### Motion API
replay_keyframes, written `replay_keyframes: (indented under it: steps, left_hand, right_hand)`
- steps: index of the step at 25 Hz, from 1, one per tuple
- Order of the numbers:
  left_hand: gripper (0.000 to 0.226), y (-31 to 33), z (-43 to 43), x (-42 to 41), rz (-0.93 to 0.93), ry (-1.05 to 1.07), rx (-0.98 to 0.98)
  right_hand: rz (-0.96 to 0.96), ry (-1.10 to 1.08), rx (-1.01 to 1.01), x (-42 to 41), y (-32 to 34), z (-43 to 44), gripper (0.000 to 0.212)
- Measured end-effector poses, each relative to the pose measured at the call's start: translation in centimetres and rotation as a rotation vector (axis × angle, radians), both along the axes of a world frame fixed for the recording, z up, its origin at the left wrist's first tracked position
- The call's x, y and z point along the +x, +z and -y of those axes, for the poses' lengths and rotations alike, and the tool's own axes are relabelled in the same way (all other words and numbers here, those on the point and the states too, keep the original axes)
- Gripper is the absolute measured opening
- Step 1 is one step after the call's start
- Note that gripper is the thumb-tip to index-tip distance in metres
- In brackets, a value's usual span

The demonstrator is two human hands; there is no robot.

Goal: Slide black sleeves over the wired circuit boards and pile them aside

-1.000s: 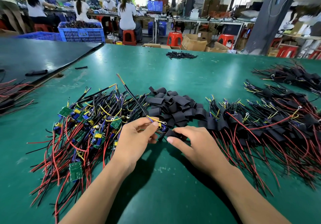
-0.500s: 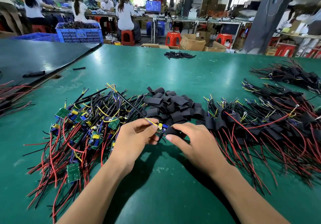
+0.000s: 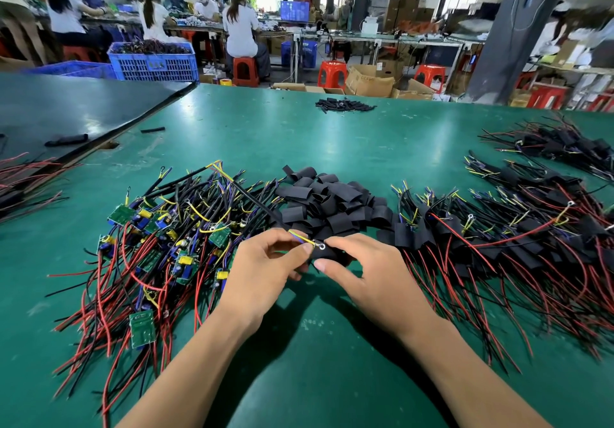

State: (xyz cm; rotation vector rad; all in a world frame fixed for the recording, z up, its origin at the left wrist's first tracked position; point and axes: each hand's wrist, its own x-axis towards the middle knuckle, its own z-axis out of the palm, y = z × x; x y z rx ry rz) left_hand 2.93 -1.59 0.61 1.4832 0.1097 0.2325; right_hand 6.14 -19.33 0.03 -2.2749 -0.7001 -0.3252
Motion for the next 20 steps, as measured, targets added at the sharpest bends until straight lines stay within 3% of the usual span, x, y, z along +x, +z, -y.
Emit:
replay_keyframes:
  steps: [8, 13, 18, 20]
  left_hand:
    - [0.012, 0.52, 0.07, -0.32, -0.054, -0.094, -0.01]
    - [0.009, 0.73, 0.21, -0.1, -0.114, -0.048, -0.184]
    - [0.011, 0.76, -0.43, 0.08, -0.106, -0.058, -0.321]
    - [0.014, 0.55, -0.36, 0.09, -0.073, -0.036, -0.324]
  right_hand:
    - [0.041, -0.028, 0.064, 0.13, -0.25, -0.14, 0.036]
    - [-0.047, -0.037, 0.032, 0.12, 0.13, -0.01, 0.056]
    - [-0.024, -0.078, 0.048, 0.21, 0.15, 0.21, 0.046]
    - [0.08, -0.115, 0.038, 0.15, 0.15, 0.09, 0.044]
